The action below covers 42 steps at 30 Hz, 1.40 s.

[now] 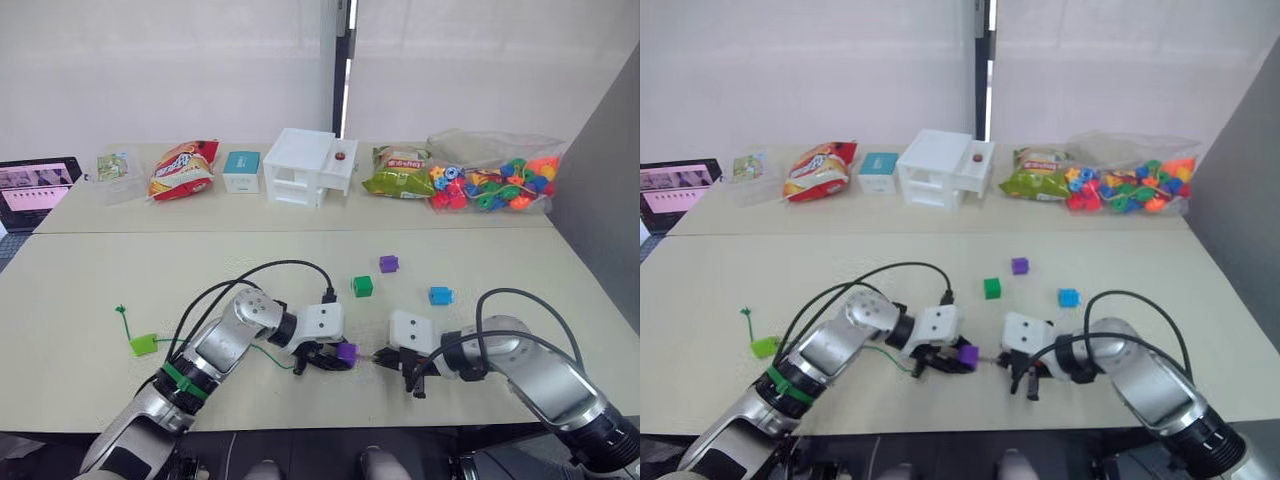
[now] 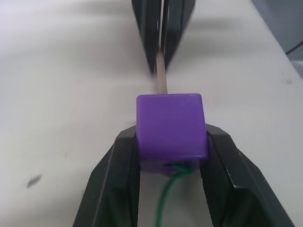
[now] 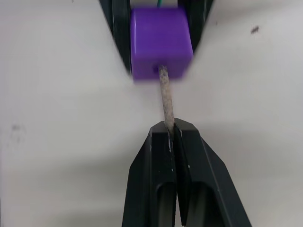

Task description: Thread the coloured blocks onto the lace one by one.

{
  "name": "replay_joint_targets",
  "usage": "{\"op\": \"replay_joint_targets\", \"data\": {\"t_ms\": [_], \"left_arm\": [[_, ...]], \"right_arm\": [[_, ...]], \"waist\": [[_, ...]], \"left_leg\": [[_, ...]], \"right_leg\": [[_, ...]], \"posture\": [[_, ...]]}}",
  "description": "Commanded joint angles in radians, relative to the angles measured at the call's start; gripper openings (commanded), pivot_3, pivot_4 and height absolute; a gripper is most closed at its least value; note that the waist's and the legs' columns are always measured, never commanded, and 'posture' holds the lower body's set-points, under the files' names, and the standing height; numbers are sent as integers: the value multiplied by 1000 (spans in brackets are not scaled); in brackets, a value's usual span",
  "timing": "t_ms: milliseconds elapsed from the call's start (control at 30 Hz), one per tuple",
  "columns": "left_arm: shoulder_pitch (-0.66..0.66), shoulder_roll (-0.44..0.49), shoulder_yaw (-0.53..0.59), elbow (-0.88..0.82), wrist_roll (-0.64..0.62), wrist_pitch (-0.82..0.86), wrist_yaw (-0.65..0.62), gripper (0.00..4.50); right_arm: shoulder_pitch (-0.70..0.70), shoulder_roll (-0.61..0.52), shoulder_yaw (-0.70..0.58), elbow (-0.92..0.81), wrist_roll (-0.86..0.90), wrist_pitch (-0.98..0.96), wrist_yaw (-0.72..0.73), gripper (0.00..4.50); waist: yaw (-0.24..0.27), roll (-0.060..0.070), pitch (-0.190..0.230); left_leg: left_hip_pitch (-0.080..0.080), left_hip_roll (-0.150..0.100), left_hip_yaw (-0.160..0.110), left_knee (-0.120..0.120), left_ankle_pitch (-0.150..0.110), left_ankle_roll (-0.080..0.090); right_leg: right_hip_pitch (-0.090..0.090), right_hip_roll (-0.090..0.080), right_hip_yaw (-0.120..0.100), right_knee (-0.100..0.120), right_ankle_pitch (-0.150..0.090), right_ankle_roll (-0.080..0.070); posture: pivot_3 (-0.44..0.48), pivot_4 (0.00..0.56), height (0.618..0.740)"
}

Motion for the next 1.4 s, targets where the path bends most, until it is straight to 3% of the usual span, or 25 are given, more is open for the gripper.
{"op": "replay_joint_targets", "data": {"t_ms": [33, 300, 367, 600, 733, 900, 967, 1133, 1300, 1400], "left_arm": [[17, 69, 85, -67, -48, 59, -14, 1196], [160, 286, 251, -139, -146, 90, -68, 1196], [217, 377, 310, -57, -138, -2, -100, 1196], [297, 551, 420, 259, -87, -289, -129, 1196], [309, 585, 438, 374, -77, -417, -135, 1196], [305, 566, 463, 372, -111, -425, -133, 1196], [294, 560, 478, 317, -165, -339, -151, 2257], [262, 560, 506, 140, -263, -141, -164, 3880], [216, 512, 471, -57, -338, 22, -135, 3880], [194, 416, 408, -180, -361, 121, -73, 3880]], "right_arm": [[10, -50, -73, -32, 16, -10, 29, 0], [101, -89, -163, -77, 56, 41, 19, 0], [118, -85, -171, -91, 60, 52, 7, 0], [126, -65, -148, -118, 61, 70, -17, 0], [109, -53, -131, -111, 56, 68, -17, 0], [84, -40, -112, -95, 48, 62, -17, 0], [71, -31, -105, -90, 47, 59, -17, 0], [46, -7, -85, -90, 51, 66, -13, 0], [6, 26, -44, -83, 47, 78, -15, 0], [-34, 55, 0, -68, 28, 83, -22, 0]], "waist": [[-1, 0, 0], [-3, 0, 0], [-6, 0, 0], [-2, 1, 0], [-7, 1, 1], [-5, 1, 1], [-4, 1, 1], [-2, 0, 1], [-3, 0, 1], [-3, 0, 1]], "left_leg": [[0, 0, 0, 0, 0, 0], [0, 0, 0, -1, 0, 0], [0, 1, 0, -1, 0, 0], [1, 1, 2, -1, 0, 0], [2, 2, 2, -3, 0, 0], [1, 2, 2, -3, 0, 0], [1, 2, 2, -3, 0, 0], [0, 2, 2, -2, 0, 0], [0, 2, 2, -2, 0, 0], [0, 1, 2, -2, 0, 0]], "right_leg": [[0, 0, 0, 0, 0, 0], [-1, 0, 0, 0, 0, 0], [-1, 0, 0, 0, 0, 0], [-1, 0, 0, -2, 0, 0], [-1, 0, 0, -1, 0, 0], [-1, 0, 0, -1, 0, 0], [-1, 0, 0, 0, 0, 0], [-2, 0, 0, 0, 0, 0], [-2, 0, 0, 0, 0, 0], [-1, 0, 0, 0, 0, 0]], "posture": [[0, 150, 740], [0, 150, 740], [0, 150, 740], [0, 150, 740], [0, 150, 740], [0, 150, 740], [0, 150, 740], [0, 150, 740], [0, 150, 740], [0, 150, 740]]}}
